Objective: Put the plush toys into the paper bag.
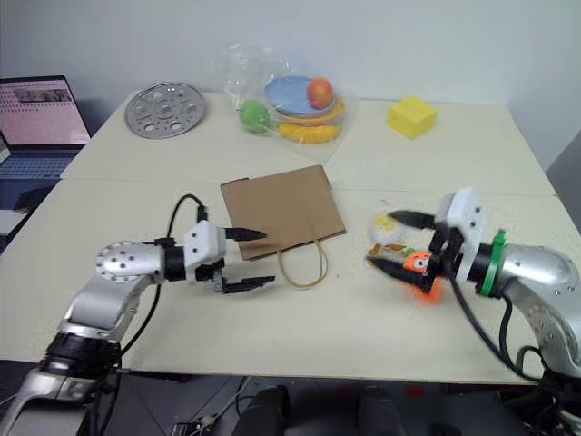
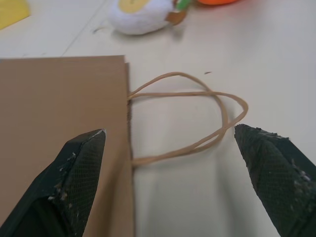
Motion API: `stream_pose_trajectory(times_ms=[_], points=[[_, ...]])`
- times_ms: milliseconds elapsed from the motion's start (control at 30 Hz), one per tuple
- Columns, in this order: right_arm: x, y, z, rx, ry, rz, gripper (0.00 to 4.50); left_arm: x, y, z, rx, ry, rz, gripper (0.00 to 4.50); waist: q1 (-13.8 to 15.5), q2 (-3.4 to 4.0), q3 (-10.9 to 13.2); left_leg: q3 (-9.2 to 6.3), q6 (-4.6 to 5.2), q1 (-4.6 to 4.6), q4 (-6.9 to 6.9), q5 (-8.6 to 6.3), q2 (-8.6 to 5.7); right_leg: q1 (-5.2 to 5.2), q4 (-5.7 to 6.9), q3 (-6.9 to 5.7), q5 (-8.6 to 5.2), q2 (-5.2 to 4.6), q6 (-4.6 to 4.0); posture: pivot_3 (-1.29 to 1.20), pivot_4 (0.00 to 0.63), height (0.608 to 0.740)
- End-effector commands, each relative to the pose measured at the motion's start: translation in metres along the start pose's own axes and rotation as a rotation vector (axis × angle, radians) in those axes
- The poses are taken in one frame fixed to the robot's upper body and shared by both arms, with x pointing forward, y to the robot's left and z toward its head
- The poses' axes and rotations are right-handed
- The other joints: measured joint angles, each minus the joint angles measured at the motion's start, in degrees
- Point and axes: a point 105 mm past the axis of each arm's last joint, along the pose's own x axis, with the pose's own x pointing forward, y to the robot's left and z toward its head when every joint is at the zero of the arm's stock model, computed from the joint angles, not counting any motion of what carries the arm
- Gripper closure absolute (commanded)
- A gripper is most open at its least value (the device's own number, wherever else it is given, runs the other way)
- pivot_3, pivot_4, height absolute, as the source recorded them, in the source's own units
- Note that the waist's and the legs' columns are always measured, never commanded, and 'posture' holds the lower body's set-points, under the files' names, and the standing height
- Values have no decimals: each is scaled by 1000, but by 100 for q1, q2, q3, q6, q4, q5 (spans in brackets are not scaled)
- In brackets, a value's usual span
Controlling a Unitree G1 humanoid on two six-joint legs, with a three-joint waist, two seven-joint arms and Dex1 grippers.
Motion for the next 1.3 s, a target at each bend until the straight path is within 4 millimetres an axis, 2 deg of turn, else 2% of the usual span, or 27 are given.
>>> stream_pose_trajectory(times_ms=[33,167,400,533,900,1100,1200,1300], points=[[0,11,18,-21,-38,19,0,6,6,-1,82,-11,-5,41,-9,-2,0,0,0,0,2,0,0,0,-1,0,0,0,0,0,150,740],[0,12,21,-15,-39,-23,0,16,3,-12,127,-9,-31,41,-1,-2,0,-3,0,0,10,0,0,2,4,-1,0,1,0,0,150,740],[-3,6,19,-15,-33,-96,0,29,22,-8,123,-71,51,41,1,-2,0,-7,1,-4,13,0,0,2,5,-5,1,1,2,0,150,740],[-5,6,13,0,-17,-101,0,30,21,-4,109,-103,43,931,0,-2,0,-7,1,-4,13,0,-1,1,6,-5,1,1,2,0,150,740],[-1,7,14,6,-36,-100,0,32,19,3,76,-137,29,4397,-1,-2,0,-10,1,-4,21,1,0,3,14,-6,1,3,2,0,150,740],[1,4,15,8,-46,-107,0,36,18,15,49,-192,18,4456,-2,-2,0,-11,1,-3,22,1,0,3,15,-6,1,3,2,0,150,740],[1,2,13,7,-42,-120,0,32,39,35,-92,-282,94,4456,-2,-2,0,-12,1,-4,25,1,0,4,17,-6,1,3,2,0,150,740],[1,0,8,14,-28,-138,0,13,61,56,-161,-331,132,4456,-6,-4,1,-16,1,-4,26,1,0,3,22,-8,1,6,3,0,150,740]])
